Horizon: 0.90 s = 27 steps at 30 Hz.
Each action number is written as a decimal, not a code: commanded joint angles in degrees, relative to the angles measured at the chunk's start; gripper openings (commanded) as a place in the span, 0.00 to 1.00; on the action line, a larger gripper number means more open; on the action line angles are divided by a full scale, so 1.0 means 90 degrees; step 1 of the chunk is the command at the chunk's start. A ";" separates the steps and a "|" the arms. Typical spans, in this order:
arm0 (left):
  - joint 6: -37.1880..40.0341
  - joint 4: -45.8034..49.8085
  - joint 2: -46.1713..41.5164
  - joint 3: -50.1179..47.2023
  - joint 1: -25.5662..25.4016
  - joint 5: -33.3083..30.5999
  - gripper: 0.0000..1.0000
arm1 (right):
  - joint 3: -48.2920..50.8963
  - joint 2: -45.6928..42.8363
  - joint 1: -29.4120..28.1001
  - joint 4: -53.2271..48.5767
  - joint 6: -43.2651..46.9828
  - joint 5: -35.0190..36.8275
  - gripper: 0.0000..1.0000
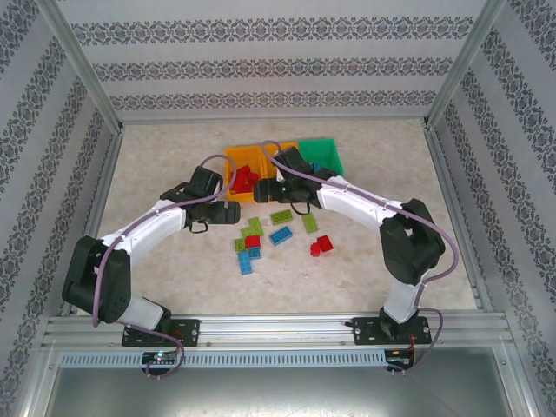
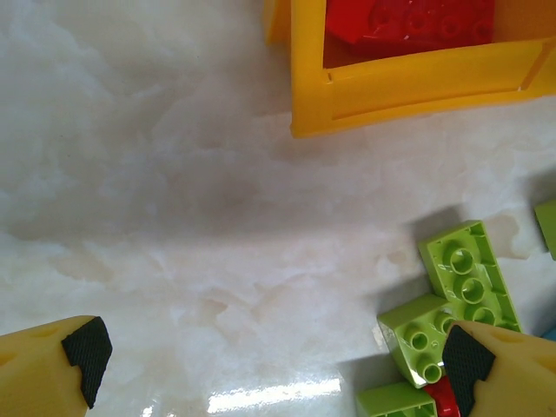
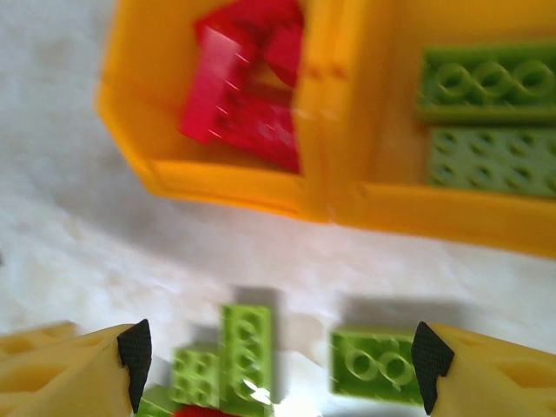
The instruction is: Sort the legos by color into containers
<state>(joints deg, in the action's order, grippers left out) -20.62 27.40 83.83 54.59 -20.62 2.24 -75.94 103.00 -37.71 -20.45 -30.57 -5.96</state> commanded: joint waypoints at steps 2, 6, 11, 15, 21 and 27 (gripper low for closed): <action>-0.0116 -0.0183 -0.0025 -0.0030 -0.0056 -0.0184 1.00 | 0.0425 -0.0032 -0.0073 -0.0393 0.0473 0.0383 0.82; -0.0168 -0.0204 -0.0002 -0.0063 -0.0062 -0.0156 1.00 | 0.0407 0.0171 -0.0242 -0.0605 0.0763 0.0515 0.87; -0.0179 -0.0193 0.0002 -0.0084 -0.0055 -0.0156 1.00 | 0.0156 0.0581 -0.0278 -0.0832 0.0864 0.0583 0.88; -0.0160 -0.0171 0.0001 -0.0088 -0.0056 -0.0173 1.00 | -0.0136 0.0947 -0.0285 -0.1104 0.0818 0.0725 0.88; -0.0148 -0.0134 -0.0017 -0.0098 -0.0049 -0.0209 1.00 | -0.0296 0.1166 -0.0280 -0.1145 0.0830 0.0828 0.84; -0.0156 -0.0146 -0.0008 -0.0117 -0.0059 -0.0216 1.00 | -0.0305 0.1253 -0.0246 -0.1200 0.0723 0.0959 0.81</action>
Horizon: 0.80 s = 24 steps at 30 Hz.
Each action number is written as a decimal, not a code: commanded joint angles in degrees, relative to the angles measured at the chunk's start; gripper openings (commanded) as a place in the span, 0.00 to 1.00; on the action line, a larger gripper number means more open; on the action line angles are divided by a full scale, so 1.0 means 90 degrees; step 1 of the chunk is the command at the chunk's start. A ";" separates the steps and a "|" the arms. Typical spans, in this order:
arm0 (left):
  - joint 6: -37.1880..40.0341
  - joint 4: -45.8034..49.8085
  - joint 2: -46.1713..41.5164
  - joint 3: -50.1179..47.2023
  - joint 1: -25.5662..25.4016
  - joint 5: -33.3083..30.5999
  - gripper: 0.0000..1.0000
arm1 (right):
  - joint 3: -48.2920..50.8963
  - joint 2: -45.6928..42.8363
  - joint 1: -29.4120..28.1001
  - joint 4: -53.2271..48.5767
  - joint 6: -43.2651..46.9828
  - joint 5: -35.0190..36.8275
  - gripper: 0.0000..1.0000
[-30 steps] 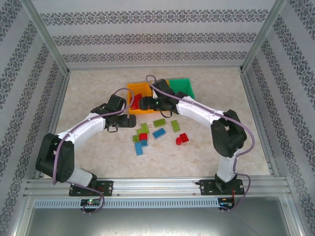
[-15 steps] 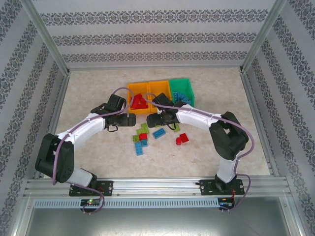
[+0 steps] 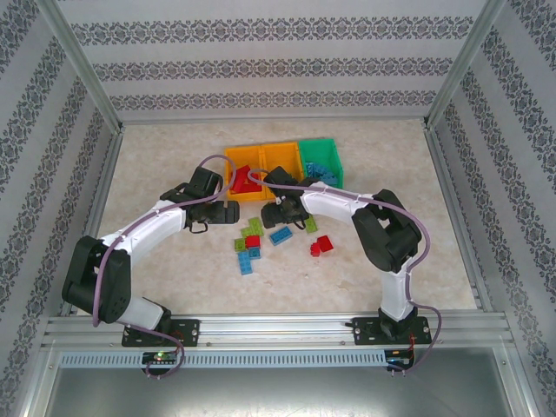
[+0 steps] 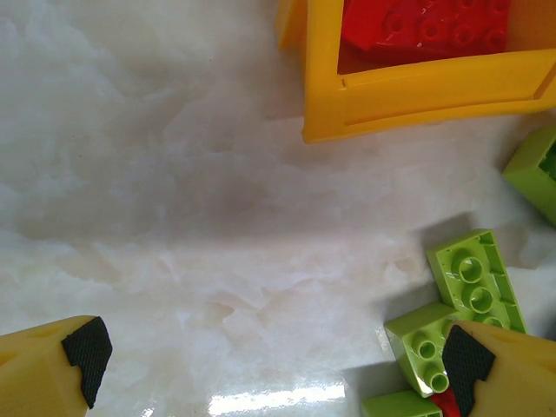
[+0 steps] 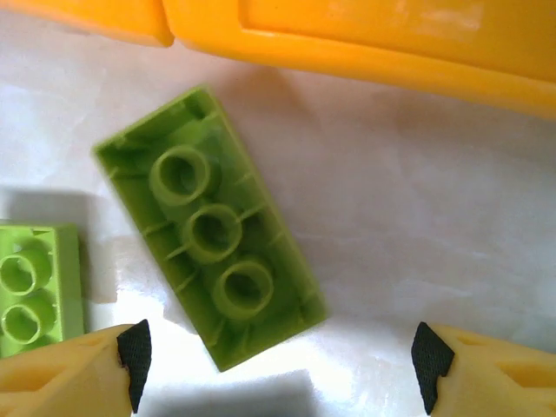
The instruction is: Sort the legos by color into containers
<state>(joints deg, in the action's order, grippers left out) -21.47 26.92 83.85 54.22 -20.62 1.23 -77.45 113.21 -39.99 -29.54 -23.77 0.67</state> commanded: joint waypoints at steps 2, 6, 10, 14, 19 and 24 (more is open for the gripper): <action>-0.0042 -0.0090 0.0000 -0.0067 -0.0048 -0.0105 0.99 | -0.0115 0.0083 0.0030 -0.0145 -0.0087 0.0231 0.80; -0.0033 -0.0089 0.0036 -0.0067 -0.0060 -0.0105 1.00 | -0.0197 0.0092 0.0033 -0.0164 -0.0056 0.0142 0.79; -0.0027 -0.0110 0.0023 -0.0083 -0.0054 -0.0098 1.00 | -0.0302 0.0158 -0.0011 -0.0155 0.0147 0.0196 0.81; -0.0032 -0.0115 0.0021 -0.0095 -0.0046 -0.0108 0.99 | -0.0531 0.0348 -0.0047 -0.0260 0.0396 0.0246 0.81; -0.0038 -0.0115 -0.0010 -0.0123 -0.0052 -0.0131 1.00 | -0.0756 0.0585 -0.0040 -0.0302 0.0616 0.0317 0.80; -0.0036 -0.0118 -0.0014 -0.0135 -0.0054 -0.0137 1.00 | -0.0970 0.0739 -0.0044 -0.0275 0.0804 0.0364 0.77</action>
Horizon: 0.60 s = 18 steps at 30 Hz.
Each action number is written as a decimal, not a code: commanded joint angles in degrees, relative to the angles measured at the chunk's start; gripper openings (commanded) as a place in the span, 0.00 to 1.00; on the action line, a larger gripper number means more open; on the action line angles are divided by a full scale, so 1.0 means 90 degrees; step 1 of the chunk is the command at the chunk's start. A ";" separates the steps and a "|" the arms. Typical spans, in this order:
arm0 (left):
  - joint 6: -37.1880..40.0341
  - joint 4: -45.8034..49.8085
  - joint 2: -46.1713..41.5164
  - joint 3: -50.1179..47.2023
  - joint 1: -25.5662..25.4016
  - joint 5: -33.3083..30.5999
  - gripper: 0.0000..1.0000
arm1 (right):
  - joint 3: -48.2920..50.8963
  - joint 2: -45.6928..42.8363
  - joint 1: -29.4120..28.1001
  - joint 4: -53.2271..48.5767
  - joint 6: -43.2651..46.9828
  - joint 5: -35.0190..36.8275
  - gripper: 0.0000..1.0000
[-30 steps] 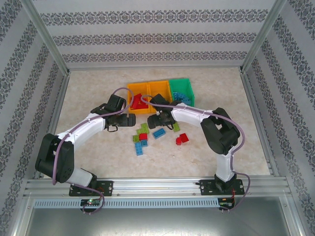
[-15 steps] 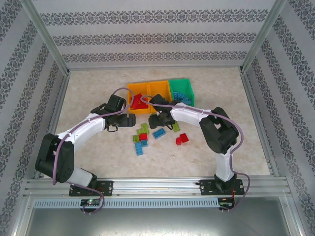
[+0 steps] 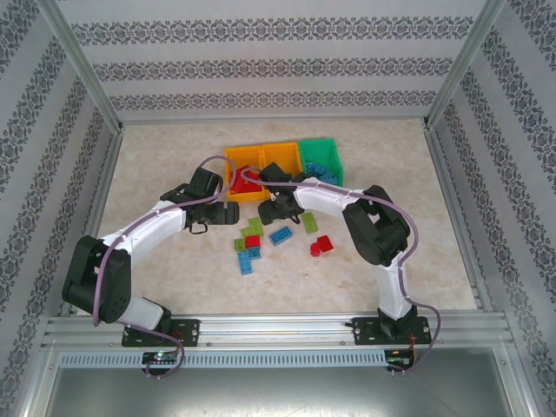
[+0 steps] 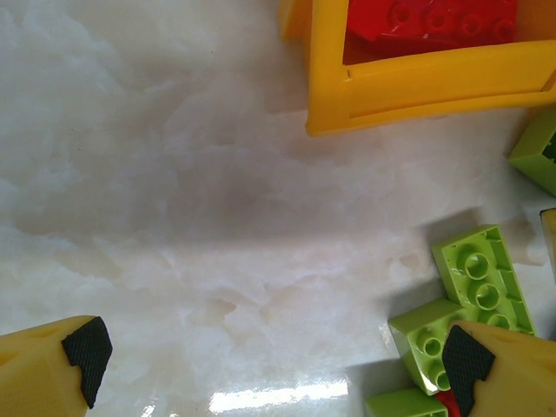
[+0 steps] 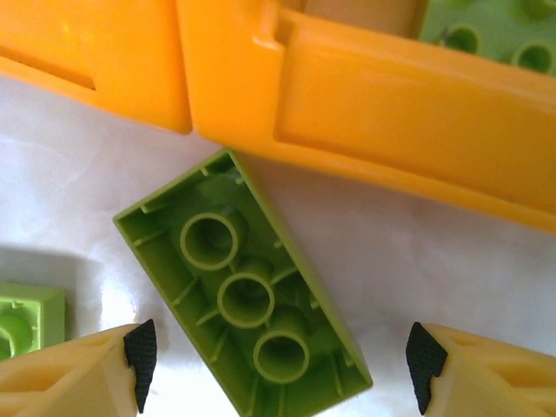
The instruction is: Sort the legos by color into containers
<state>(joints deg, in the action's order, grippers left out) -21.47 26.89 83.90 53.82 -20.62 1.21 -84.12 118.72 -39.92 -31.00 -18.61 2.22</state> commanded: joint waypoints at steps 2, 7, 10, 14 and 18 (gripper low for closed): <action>-0.0053 -0.0117 -0.0016 -0.0091 -0.0053 -0.0135 1.00 | -0.0307 0.0177 -0.0052 -0.0100 0.0278 0.0221 0.75; -0.0052 -0.0110 -0.0017 -0.0100 -0.0052 -0.0135 1.00 | -0.0448 0.0290 -0.0051 -0.0119 0.0398 0.0214 0.66; -0.0046 -0.0098 -0.0033 -0.0099 -0.0054 -0.0154 1.00 | -0.0425 0.0299 -0.0057 -0.0139 0.0435 0.0229 0.59; -0.0037 -0.0088 -0.0045 -0.0111 -0.0050 -0.0174 1.00 | -0.0270 0.0246 -0.0063 -0.0165 0.0485 0.0224 0.42; -0.0025 -0.0093 -0.0045 -0.0101 -0.0053 -0.0173 1.00 | -0.0053 0.0063 -0.0083 -0.0210 0.0577 0.0199 0.29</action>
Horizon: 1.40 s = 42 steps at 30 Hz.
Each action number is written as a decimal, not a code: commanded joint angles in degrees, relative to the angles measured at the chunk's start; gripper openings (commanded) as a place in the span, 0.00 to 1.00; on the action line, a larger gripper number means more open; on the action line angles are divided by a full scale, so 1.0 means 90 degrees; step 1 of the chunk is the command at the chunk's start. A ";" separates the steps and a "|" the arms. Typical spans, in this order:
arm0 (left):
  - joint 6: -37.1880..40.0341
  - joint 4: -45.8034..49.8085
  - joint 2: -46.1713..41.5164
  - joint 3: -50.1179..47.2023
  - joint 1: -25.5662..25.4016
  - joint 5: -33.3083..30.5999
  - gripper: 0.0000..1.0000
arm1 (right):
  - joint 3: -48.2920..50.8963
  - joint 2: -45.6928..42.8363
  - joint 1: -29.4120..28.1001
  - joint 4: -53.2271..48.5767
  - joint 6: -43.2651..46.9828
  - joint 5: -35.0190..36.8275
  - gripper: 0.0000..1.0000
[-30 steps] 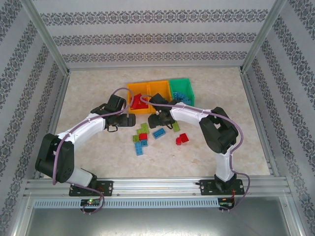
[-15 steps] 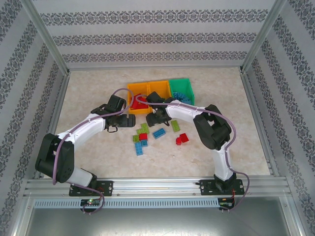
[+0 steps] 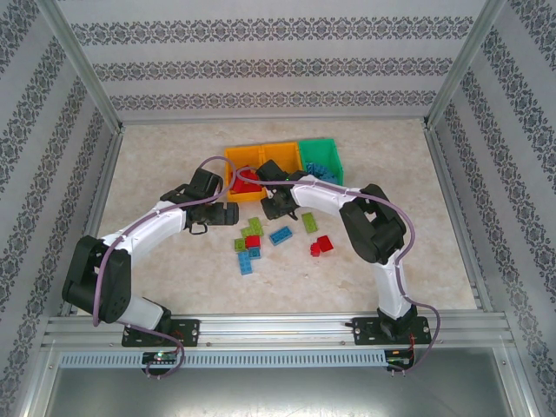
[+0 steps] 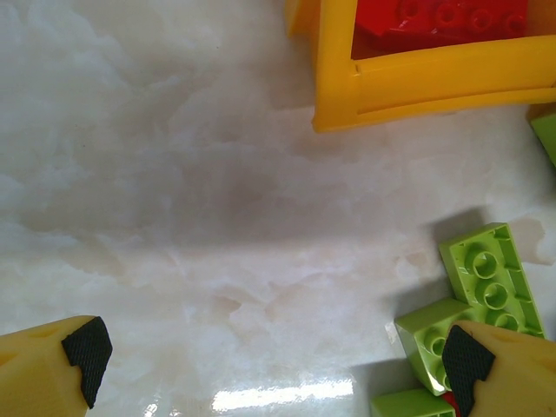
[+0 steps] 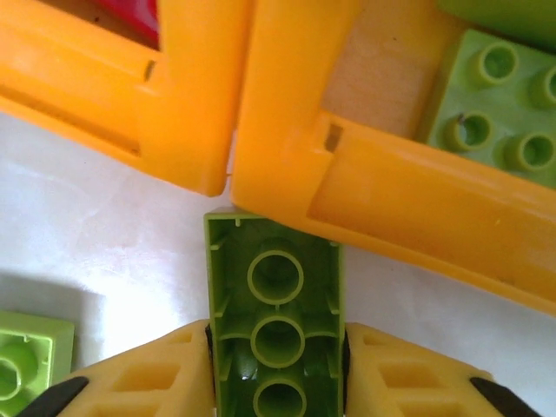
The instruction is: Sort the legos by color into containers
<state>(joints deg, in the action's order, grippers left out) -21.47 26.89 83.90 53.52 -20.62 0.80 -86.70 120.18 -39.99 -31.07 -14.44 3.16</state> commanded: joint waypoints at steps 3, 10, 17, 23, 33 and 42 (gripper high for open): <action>-0.0016 -0.0088 -0.0030 -0.0058 -0.0053 -0.0130 1.00 | 0.0468 -0.0392 -0.0091 -0.0164 0.0176 0.0058 0.25; -0.0017 -0.0079 -0.0002 -0.0049 -0.0060 -0.0090 1.00 | 0.0877 -0.1239 0.0117 0.0096 0.0152 -0.0580 0.23; 0.0002 -0.0049 0.0102 0.0030 -0.0054 0.0053 1.00 | 0.0681 -0.1368 0.0683 0.0653 -0.0615 -0.1316 0.22; -0.0012 -0.0068 0.0174 0.0002 -0.0060 0.0131 1.00 | -0.0064 -0.0872 0.0905 0.0604 -0.1176 -0.0967 0.22; -0.0022 -0.0108 0.0224 0.0021 -0.0057 0.0204 1.00 | -0.1658 0.0276 0.1178 0.0164 -0.1434 -0.0324 0.33; -0.0008 -0.0220 0.0156 -0.0057 -0.0062 0.0379 1.00 | -0.1501 -0.0189 0.1188 0.0295 -0.1483 -0.0545 0.76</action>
<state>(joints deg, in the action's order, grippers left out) -21.45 26.52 85.25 53.47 -20.64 3.05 -101.60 122.69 -28.34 -27.83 -28.29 -2.35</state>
